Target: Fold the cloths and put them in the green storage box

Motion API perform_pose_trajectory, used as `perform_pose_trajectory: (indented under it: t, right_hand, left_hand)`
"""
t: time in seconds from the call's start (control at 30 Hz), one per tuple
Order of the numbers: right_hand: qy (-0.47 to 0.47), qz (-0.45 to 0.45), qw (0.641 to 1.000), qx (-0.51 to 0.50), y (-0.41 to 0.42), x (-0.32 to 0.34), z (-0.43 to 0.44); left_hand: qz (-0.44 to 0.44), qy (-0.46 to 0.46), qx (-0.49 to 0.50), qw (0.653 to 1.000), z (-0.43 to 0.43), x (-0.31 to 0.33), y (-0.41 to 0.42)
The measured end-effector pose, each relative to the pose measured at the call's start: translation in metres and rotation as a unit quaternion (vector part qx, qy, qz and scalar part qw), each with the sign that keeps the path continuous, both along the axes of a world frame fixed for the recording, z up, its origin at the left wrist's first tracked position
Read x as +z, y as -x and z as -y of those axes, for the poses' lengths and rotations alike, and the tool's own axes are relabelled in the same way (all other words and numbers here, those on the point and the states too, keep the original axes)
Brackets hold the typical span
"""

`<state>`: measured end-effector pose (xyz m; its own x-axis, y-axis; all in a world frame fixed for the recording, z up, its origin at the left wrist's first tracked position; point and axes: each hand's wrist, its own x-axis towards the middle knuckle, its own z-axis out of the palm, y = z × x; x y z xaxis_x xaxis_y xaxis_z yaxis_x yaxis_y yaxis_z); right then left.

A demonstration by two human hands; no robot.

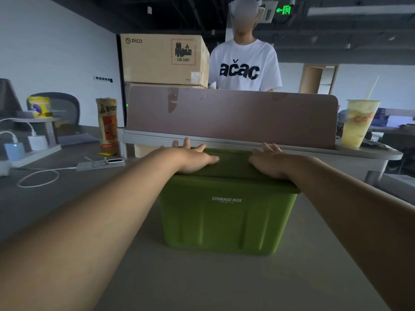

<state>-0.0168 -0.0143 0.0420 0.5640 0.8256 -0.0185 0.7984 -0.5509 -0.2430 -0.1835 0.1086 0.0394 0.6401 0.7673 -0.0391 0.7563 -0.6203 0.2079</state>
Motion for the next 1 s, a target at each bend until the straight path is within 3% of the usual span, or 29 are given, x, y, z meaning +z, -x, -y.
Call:
perform_pose_trajectory:
  t: [0.37, 0.53, 0.77, 1.0]
  right_hand:
    - [-0.029, -0.013, 0.999, 0.002, -0.012, -0.002, -0.011]
    - [-0.085, -0.057, 0.995, 0.022, -0.005, 0.003, 0.004]
    - [-0.085, -0.03, 0.996, 0.005, -0.01, 0.002, 0.015]
    - [-0.076, -0.078, 0.994, 0.014, -0.031, -0.002, 0.009]
  left_hand:
    - [0.011, 0.055, -0.011, 0.998, -0.008, 0.003, -0.006]
    - [0.175, 0.103, -0.007, 0.979, -0.019, 0.004, 0.017]
    - [0.178, 0.088, -0.033, 0.979, -0.023, -0.006, 0.027]
    - [0.097, 0.055, -0.047, 0.993, -0.032, -0.003, 0.006]
